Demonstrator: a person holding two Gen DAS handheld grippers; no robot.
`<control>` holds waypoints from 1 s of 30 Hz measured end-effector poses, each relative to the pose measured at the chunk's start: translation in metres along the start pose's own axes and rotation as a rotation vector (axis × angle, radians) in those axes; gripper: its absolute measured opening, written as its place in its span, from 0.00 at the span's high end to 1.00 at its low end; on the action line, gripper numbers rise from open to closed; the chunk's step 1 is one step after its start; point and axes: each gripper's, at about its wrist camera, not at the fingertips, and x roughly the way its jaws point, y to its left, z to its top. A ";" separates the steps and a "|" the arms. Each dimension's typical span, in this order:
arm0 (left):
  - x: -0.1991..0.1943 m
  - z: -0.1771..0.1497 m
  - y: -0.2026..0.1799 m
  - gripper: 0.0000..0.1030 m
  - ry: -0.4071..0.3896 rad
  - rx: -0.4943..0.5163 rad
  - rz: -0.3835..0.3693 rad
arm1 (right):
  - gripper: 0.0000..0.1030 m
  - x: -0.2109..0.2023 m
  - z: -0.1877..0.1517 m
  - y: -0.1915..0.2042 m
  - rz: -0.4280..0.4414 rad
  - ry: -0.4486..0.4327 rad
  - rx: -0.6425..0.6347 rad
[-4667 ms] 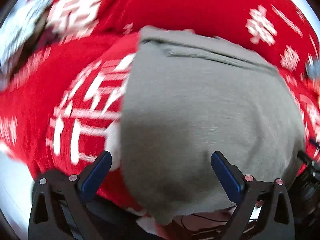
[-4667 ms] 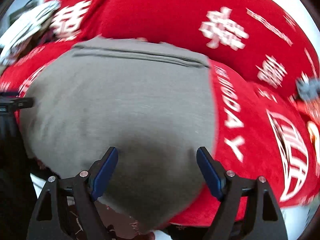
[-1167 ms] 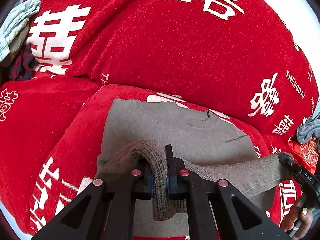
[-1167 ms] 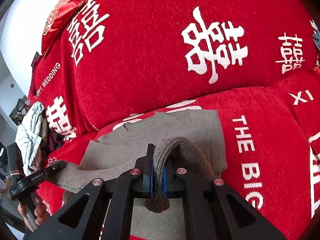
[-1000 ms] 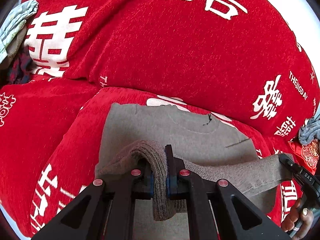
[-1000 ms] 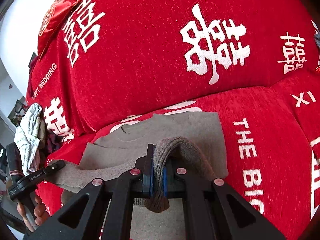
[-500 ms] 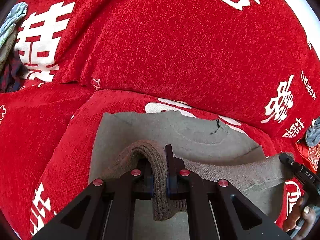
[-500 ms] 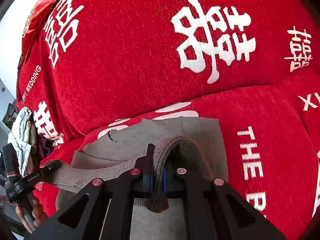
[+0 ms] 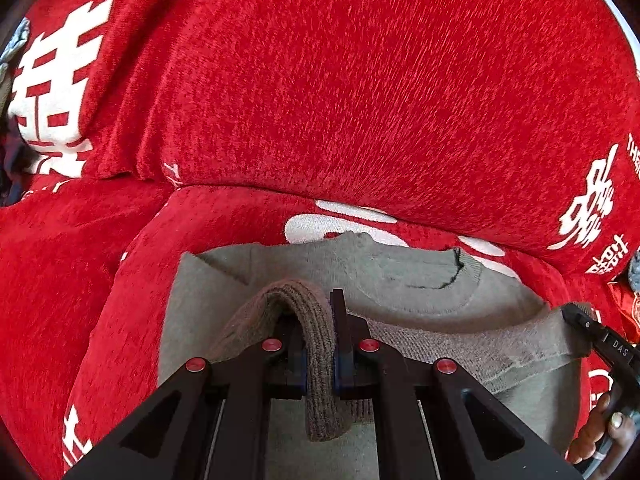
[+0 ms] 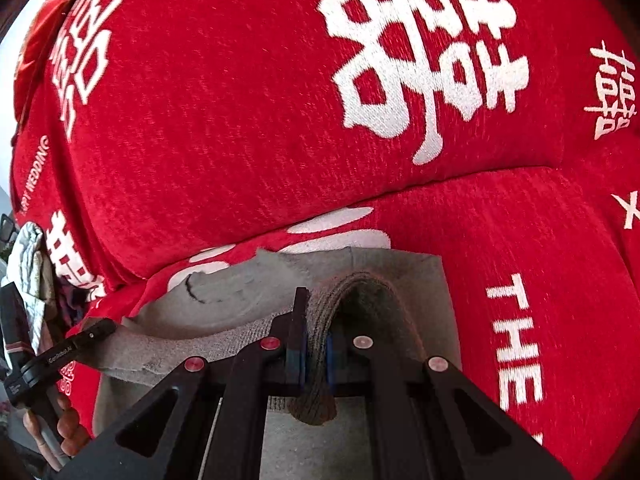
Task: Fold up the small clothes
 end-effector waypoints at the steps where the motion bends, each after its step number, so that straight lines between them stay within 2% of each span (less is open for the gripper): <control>1: 0.005 0.001 0.000 0.91 0.007 0.000 0.003 | 0.93 0.004 0.002 -0.002 -0.004 0.004 0.003; 10: 0.038 -0.001 0.010 0.91 0.070 -0.028 0.013 | 0.93 0.037 0.004 -0.012 -0.027 0.064 0.025; 12: 0.044 -0.001 0.013 0.83 0.095 -0.048 0.013 | 0.92 0.042 0.003 -0.017 -0.016 0.082 0.050; 13: 0.046 -0.001 0.013 0.65 0.102 -0.054 0.011 | 0.92 0.044 0.003 -0.019 -0.010 0.088 0.063; 14: 0.046 0.000 0.014 0.35 0.102 -0.062 0.008 | 0.91 0.045 0.003 -0.021 -0.005 0.095 0.072; 16: 0.039 0.001 0.015 0.08 0.051 -0.079 0.029 | 0.88 0.046 0.004 -0.023 0.005 0.101 0.081; 18: 0.028 0.002 0.014 0.08 -0.004 -0.079 0.048 | 0.84 0.043 0.005 -0.023 0.005 0.098 0.078; 22: 0.015 0.003 0.013 0.08 -0.001 -0.070 0.004 | 0.70 0.023 0.008 -0.019 -0.007 0.047 0.062; 24: 0.011 0.000 0.010 0.08 -0.009 -0.039 0.016 | 0.44 0.006 0.009 -0.016 -0.036 -0.012 0.047; 25: 0.010 -0.002 0.008 0.08 -0.012 -0.021 0.020 | 0.41 -0.001 0.009 -0.014 -0.048 -0.039 0.039; 27: 0.013 -0.004 0.001 0.08 -0.006 0.009 0.027 | 0.40 -0.010 0.006 -0.003 -0.063 -0.075 -0.018; 30: 0.023 -0.001 -0.009 0.08 0.012 0.040 0.038 | 0.40 -0.002 0.000 0.025 -0.058 -0.035 -0.157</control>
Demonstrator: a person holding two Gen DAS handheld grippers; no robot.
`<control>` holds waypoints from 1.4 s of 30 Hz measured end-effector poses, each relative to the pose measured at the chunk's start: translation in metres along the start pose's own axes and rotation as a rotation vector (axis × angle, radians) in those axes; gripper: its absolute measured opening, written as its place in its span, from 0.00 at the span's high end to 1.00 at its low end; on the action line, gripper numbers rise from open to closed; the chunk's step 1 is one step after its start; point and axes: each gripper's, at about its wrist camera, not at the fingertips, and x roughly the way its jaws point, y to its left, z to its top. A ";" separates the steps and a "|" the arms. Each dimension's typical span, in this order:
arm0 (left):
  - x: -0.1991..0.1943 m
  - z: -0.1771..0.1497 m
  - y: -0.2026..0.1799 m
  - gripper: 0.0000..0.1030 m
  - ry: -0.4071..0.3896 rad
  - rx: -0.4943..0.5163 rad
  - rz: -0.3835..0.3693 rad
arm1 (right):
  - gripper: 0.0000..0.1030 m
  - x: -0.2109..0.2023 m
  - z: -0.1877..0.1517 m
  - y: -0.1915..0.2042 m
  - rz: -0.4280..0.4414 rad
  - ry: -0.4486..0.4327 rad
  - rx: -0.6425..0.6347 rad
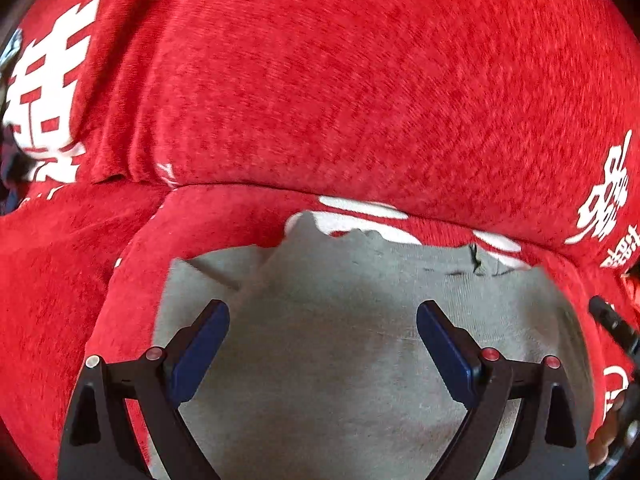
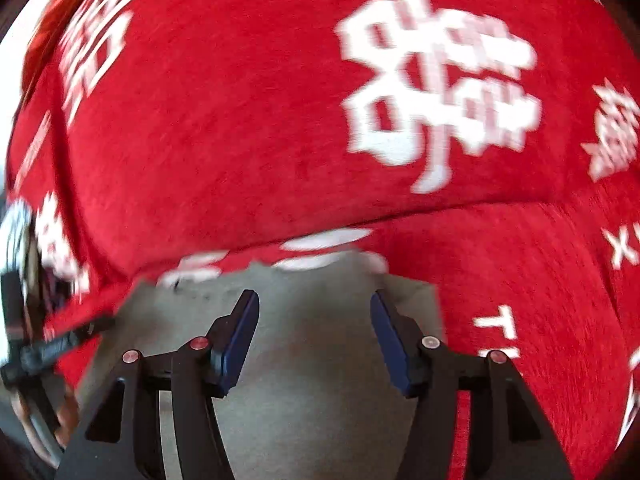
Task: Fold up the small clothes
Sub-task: 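Move both grippers over the folded grey sweater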
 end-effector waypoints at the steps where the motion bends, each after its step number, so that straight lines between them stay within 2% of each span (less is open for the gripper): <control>1: 0.004 0.000 -0.005 0.08 -0.005 0.026 0.020 | 0.40 0.006 -0.001 0.013 -0.018 0.024 -0.063; 3: 0.013 -0.001 -0.011 0.08 -0.008 0.075 0.096 | 0.40 0.018 -0.004 0.031 -0.056 0.055 -0.155; 5: 0.022 -0.007 -0.008 0.08 0.010 0.091 0.139 | 0.40 0.032 -0.006 0.039 -0.111 0.073 -0.207; 9: 0.026 -0.023 0.016 0.08 0.044 0.049 0.130 | 0.40 0.053 -0.020 0.019 -0.261 0.147 -0.208; 10: 0.026 -0.026 0.025 0.08 0.052 0.024 0.119 | 0.40 0.055 -0.025 0.011 -0.260 0.157 -0.192; 12: 0.025 -0.031 0.038 0.08 0.064 -0.024 0.102 | 0.40 0.046 -0.034 -0.006 -0.190 0.118 -0.133; 14: 0.022 -0.031 0.037 0.08 0.060 -0.029 0.129 | 0.40 0.043 -0.033 -0.008 -0.193 0.130 -0.117; 15: 0.017 -0.031 0.034 0.08 0.053 -0.019 0.169 | 0.40 0.041 -0.032 -0.004 -0.215 0.134 -0.119; 16: 0.012 -0.034 0.031 0.08 0.040 -0.009 0.182 | 0.40 0.034 -0.031 0.001 -0.240 0.133 -0.121; 17: 0.002 -0.038 0.027 0.08 0.018 0.002 0.172 | 0.40 0.026 -0.032 0.007 -0.230 0.122 -0.122; 20: -0.023 -0.059 0.006 0.08 -0.026 0.028 0.108 | 0.40 -0.007 -0.045 0.029 -0.120 0.063 -0.130; 23: -0.032 -0.080 -0.021 0.08 -0.034 0.090 0.090 | 0.40 -0.014 -0.066 0.054 -0.070 0.076 -0.177; 25: -0.028 -0.092 -0.037 0.07 -0.025 0.159 0.147 | 0.40 -0.005 -0.082 0.067 -0.078 0.112 -0.223; 27: -0.028 -0.102 -0.042 0.07 -0.039 0.181 0.188 | 0.40 0.003 -0.096 0.072 -0.119 0.139 -0.270; 31: -0.039 -0.114 -0.025 0.07 -0.056 0.129 0.147 | 0.39 -0.010 -0.113 0.068 -0.136 0.089 -0.301; 33: -0.046 -0.123 -0.018 0.02 -0.073 0.127 0.146 | 0.39 -0.024 -0.122 0.062 -0.129 0.078 -0.291; 35: -0.049 -0.129 -0.009 0.00 -0.070 0.101 0.114 | 0.39 -0.032 -0.131 0.059 -0.130 0.053 -0.306; 37: -0.052 -0.136 0.002 0.00 -0.057 0.071 0.075 | 0.37 -0.044 -0.141 0.059 -0.134 0.038 -0.326; 39: -0.056 -0.144 0.007 0.00 -0.068 0.073 0.078 | 0.31 -0.051 -0.149 0.055 -0.131 0.029 -0.325; 41: -0.062 -0.152 0.010 0.00 -0.086 0.076 0.068 | 0.29 -0.053 -0.160 0.046 -0.136 0.045 -0.310; 42: -0.064 -0.157 0.011 0.00 -0.089 0.077 0.063 | 0.29 -0.058 -0.165 0.040 -0.116 0.016 -0.292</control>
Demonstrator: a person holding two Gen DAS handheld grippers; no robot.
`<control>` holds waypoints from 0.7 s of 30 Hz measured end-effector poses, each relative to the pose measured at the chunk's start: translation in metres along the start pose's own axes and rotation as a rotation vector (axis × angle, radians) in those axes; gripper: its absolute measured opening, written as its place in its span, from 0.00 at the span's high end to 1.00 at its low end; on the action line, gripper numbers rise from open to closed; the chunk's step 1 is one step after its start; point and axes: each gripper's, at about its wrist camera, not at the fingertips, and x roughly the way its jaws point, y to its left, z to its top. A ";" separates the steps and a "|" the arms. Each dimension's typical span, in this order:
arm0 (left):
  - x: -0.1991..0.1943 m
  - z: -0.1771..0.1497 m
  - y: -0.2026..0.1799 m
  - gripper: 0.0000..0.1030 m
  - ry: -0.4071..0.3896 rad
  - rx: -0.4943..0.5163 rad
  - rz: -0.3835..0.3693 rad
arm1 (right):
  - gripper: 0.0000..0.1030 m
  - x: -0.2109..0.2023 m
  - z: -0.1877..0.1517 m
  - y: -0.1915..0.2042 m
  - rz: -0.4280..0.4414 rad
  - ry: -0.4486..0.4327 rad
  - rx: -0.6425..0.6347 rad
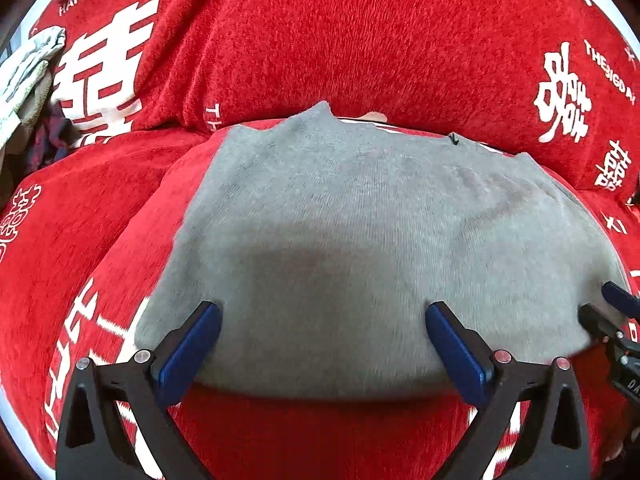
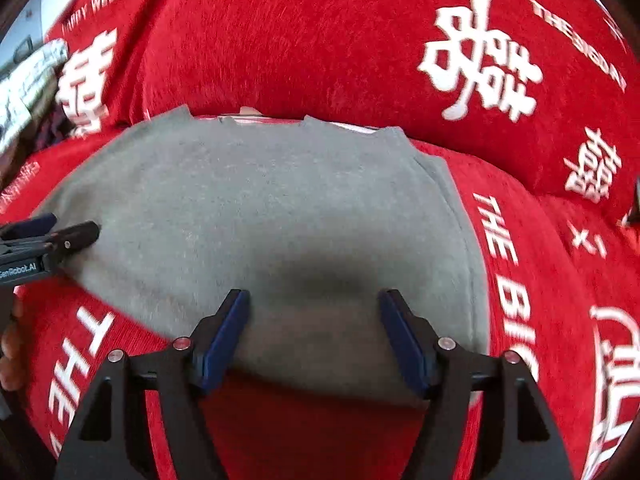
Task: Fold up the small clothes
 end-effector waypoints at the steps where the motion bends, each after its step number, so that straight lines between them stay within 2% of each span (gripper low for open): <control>1: -0.002 -0.004 0.001 0.01 -0.002 0.005 0.001 | 0.29 -0.004 -0.006 -0.004 0.007 -0.008 0.013; 4: -0.011 -0.016 0.001 0.01 -0.016 0.026 0.020 | 0.29 -0.013 -0.016 -0.009 0.004 -0.022 0.019; 6: -0.021 -0.020 0.006 0.01 0.002 0.007 0.022 | 0.29 -0.018 -0.019 -0.008 -0.006 -0.017 0.011; 9: -0.041 -0.029 0.034 0.01 -0.013 -0.118 0.021 | 0.29 -0.033 -0.019 -0.008 -0.012 -0.020 0.040; 12: -0.033 -0.035 0.070 0.01 0.056 -0.276 -0.087 | 0.29 -0.046 -0.016 -0.011 0.009 -0.063 0.084; 14: -0.033 -0.030 0.075 0.01 0.039 -0.286 -0.121 | 0.29 -0.047 -0.013 -0.010 0.025 -0.064 0.106; 18: -0.017 -0.013 0.075 0.01 0.040 -0.323 -0.250 | 0.29 -0.043 -0.008 -0.004 0.044 -0.050 0.116; 19: -0.012 -0.008 0.076 0.03 0.031 -0.348 -0.273 | 0.29 -0.042 -0.007 -0.001 0.044 -0.046 0.112; 20: -0.008 -0.004 0.077 0.18 0.024 -0.365 -0.290 | 0.29 -0.041 -0.006 0.002 0.040 -0.041 0.106; 21: -0.003 -0.001 0.078 0.29 0.024 -0.378 -0.309 | 0.29 -0.041 -0.006 0.004 0.036 -0.036 0.101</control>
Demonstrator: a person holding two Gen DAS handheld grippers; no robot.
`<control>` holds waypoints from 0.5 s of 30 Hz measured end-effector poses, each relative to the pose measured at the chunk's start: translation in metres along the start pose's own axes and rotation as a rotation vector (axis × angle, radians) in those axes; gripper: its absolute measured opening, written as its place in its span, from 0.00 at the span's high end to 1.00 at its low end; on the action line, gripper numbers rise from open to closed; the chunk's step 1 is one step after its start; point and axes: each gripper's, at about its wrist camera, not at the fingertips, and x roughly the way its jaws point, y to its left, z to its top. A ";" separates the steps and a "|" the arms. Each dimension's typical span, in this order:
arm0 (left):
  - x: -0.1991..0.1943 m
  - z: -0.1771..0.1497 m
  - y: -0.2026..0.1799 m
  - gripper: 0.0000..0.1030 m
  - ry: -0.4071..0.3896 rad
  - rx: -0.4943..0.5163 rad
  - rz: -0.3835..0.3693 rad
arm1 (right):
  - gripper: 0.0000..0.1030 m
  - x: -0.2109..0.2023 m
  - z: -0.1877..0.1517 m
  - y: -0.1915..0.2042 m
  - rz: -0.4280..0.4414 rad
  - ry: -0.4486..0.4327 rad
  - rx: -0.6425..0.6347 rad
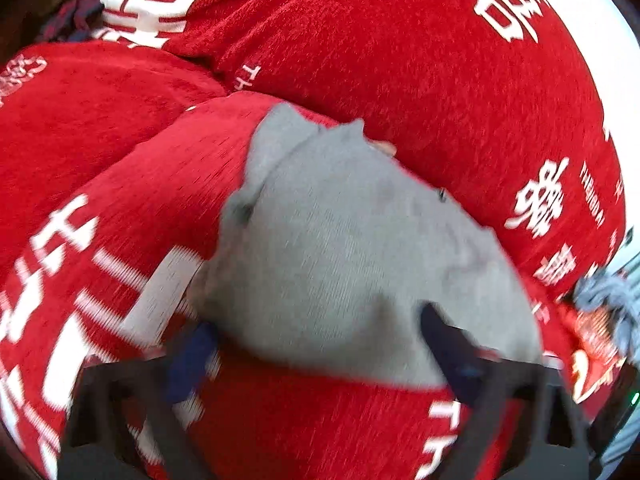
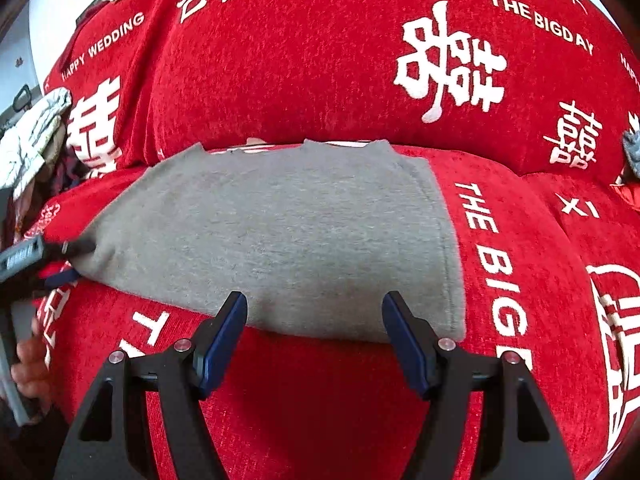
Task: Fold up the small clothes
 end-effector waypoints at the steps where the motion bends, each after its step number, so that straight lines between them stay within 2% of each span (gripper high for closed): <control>1: 0.007 0.006 0.003 0.52 0.018 -0.021 -0.028 | 0.29 0.001 0.001 0.002 -0.003 0.006 -0.008; 2: 0.013 0.010 0.007 0.72 0.031 -0.037 -0.043 | 0.29 0.001 0.003 0.003 -0.007 0.013 -0.016; 3: 0.018 0.013 0.011 0.77 0.041 -0.053 -0.055 | 0.29 0.001 0.005 0.006 -0.014 0.017 -0.022; 5: 0.019 0.017 0.024 0.82 0.042 -0.093 -0.124 | 0.29 0.002 0.013 0.009 -0.021 0.021 -0.038; 7: 0.019 0.016 0.034 0.84 0.041 -0.135 -0.181 | 0.29 0.006 0.029 0.017 -0.021 0.026 -0.053; 9: 0.019 0.014 0.038 0.85 0.034 -0.151 -0.204 | 0.29 0.013 0.050 0.030 0.003 0.036 -0.056; 13: 0.019 0.012 0.034 0.85 0.017 -0.131 -0.193 | 0.29 0.057 0.100 0.076 0.156 0.127 -0.047; 15: 0.018 0.012 0.033 0.85 0.015 -0.125 -0.190 | 0.29 0.088 0.116 0.106 0.188 0.188 -0.075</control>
